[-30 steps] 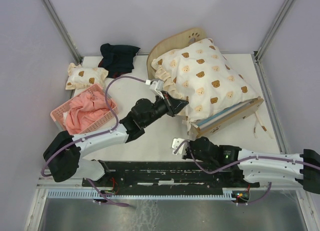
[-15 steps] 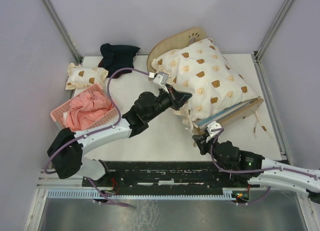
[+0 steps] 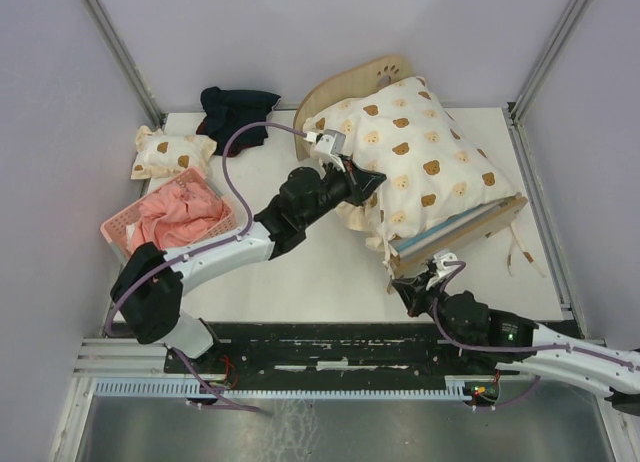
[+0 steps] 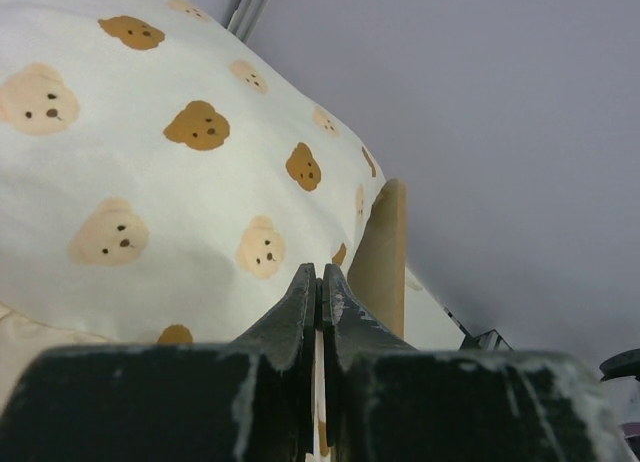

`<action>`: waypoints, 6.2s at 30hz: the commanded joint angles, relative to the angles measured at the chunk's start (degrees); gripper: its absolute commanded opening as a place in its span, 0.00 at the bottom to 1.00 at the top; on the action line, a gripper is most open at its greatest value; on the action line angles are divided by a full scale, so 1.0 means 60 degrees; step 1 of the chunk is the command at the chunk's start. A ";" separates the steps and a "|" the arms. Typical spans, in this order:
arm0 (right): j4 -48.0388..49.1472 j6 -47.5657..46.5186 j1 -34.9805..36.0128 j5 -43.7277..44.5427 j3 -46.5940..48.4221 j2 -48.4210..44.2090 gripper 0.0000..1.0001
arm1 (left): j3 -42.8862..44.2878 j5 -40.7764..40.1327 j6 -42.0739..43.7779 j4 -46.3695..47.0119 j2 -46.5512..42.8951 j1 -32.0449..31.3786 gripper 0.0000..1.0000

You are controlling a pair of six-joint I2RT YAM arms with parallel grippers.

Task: Set up the pet bed

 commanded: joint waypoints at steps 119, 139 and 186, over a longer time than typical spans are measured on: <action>-0.3387 0.1953 -0.4860 0.1116 0.3783 0.6899 0.30 | -0.0249 -0.1768 0.3625 -0.4040 -0.1123 0.2161 0.70; -0.2901 -0.0936 -0.5503 0.0138 0.4449 0.6349 0.15 | 0.2780 -0.0596 0.4350 -0.4876 0.0763 0.5191 0.71; -0.5320 0.0049 -0.8635 -0.1929 0.8032 0.7752 0.64 | -0.0463 -0.0019 0.2016 -0.6499 -0.4948 0.4116 0.54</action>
